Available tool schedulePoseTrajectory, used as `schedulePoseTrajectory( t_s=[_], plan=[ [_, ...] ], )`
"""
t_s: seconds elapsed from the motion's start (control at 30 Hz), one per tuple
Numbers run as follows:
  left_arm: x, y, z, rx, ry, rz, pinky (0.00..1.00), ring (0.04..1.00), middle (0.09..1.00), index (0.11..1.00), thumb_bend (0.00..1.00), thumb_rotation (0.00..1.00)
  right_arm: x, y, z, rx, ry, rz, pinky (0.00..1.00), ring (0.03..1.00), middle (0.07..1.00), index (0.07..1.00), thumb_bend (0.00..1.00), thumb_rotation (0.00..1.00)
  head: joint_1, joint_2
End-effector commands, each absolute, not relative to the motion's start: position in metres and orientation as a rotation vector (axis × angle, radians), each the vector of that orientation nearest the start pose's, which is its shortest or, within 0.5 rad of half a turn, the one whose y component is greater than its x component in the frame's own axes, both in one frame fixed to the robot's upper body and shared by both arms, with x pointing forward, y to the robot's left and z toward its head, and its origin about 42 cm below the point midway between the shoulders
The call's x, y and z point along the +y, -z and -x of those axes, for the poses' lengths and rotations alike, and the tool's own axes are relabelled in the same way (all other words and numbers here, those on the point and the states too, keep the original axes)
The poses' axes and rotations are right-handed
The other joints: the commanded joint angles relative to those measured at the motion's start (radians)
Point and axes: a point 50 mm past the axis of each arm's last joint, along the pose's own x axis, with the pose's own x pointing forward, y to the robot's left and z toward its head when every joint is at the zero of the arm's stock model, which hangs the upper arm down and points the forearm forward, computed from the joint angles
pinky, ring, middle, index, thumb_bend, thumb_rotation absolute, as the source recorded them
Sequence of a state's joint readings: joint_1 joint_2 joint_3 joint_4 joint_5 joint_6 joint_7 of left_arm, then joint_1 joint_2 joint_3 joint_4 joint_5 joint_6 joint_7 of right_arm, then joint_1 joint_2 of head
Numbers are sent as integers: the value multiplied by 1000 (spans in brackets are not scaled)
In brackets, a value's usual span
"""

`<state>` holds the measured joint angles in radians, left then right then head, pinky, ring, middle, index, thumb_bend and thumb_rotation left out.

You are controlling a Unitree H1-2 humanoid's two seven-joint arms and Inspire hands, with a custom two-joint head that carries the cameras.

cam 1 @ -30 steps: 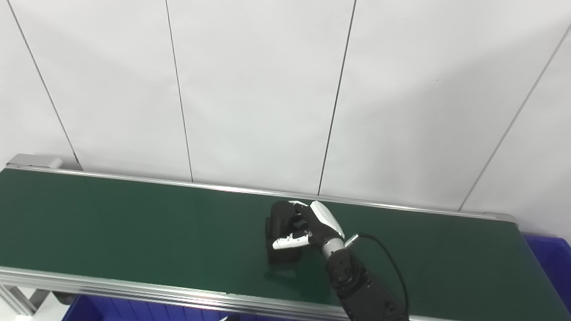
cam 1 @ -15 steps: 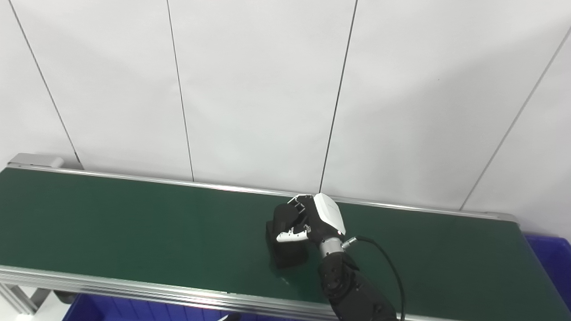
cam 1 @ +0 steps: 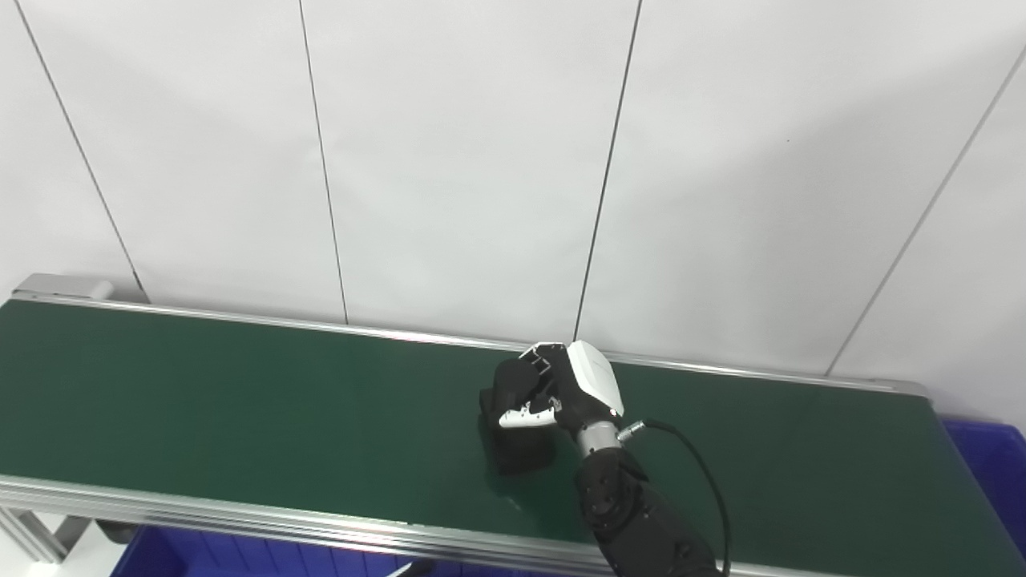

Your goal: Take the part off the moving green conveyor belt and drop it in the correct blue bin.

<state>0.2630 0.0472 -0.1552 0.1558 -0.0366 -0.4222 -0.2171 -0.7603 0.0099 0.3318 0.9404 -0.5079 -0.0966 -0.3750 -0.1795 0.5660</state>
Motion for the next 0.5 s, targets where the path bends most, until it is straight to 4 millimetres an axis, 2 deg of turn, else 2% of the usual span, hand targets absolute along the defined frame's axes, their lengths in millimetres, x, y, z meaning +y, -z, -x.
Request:
schedulePoseTrajectory(
  t_s=[0.0, 0.27, 0.47],
  plan=[
    [188, -30, -177, -60, 305, 15, 696, 771, 795, 859, 932, 776, -86, -167, -489, -276, -127, 747, 465, 514, 512, 465, 527, 0, 1, 0],
    [187, -28, -180, -50, 300, 22, 702, 772, 798, 859, 936, 765, -90, -172, -491, -279, -124, 705, 452, 501, 505, 472, 528, 0, -4, -4],
    [188, -23, -187, -50, 301, 24, 697, 773, 795, 858, 930, 764, -95, -184, -484, -309, -144, 639, 464, 501, 506, 470, 528, 0, -19, -12]
  ],
)
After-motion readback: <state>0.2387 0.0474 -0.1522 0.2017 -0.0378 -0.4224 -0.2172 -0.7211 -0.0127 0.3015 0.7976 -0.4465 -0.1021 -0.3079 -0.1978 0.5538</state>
